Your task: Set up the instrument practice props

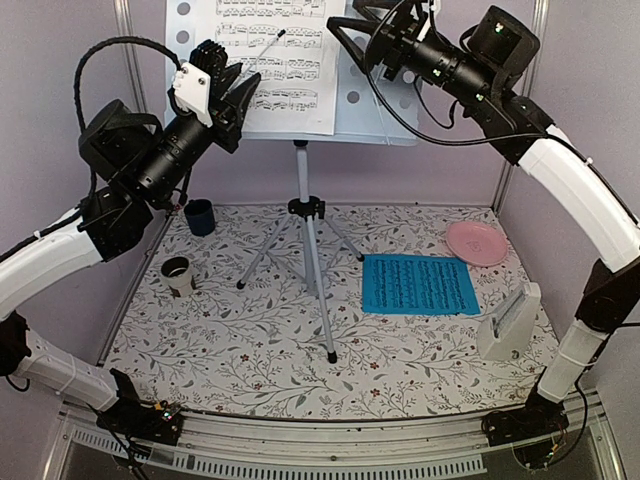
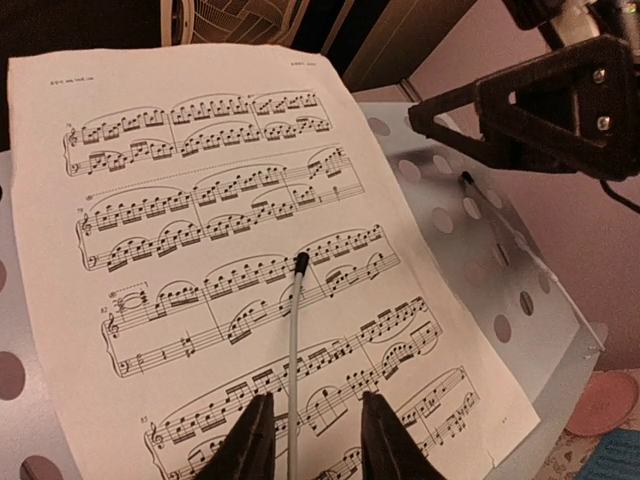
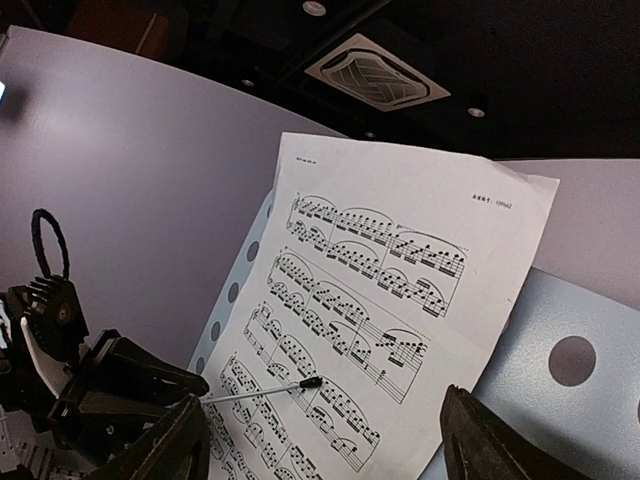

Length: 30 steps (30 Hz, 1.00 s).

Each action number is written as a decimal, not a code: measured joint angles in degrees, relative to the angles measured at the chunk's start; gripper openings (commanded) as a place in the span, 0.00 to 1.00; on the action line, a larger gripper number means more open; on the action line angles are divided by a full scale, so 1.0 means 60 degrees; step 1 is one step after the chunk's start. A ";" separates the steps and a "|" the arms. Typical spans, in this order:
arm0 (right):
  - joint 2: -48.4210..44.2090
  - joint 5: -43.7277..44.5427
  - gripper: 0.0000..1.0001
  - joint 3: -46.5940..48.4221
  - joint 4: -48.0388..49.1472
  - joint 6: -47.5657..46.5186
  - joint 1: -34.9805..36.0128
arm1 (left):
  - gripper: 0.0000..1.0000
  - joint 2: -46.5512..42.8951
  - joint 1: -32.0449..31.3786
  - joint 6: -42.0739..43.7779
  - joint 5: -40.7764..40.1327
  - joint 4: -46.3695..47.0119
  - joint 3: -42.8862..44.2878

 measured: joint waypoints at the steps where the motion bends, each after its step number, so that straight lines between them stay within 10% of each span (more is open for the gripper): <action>1: -0.0113 0.0076 0.73 -0.0022 -0.0029 0.0076 0.0000 | 0.33 0.0000 0.0000 -0.0004 -0.0004 0.0000 0.0000; 11: -0.1217 0.1118 0.45 -0.1341 -0.0386 0.1501 0.0131 | 0.34 0.0018 -0.0087 -0.0029 -0.0211 -0.0022 0.0000; 30: -0.0758 0.3377 0.38 -0.1428 -0.1570 0.2623 0.0678 | 0.16 0.0204 -0.0324 0.0503 -0.1111 -0.0040 0.0146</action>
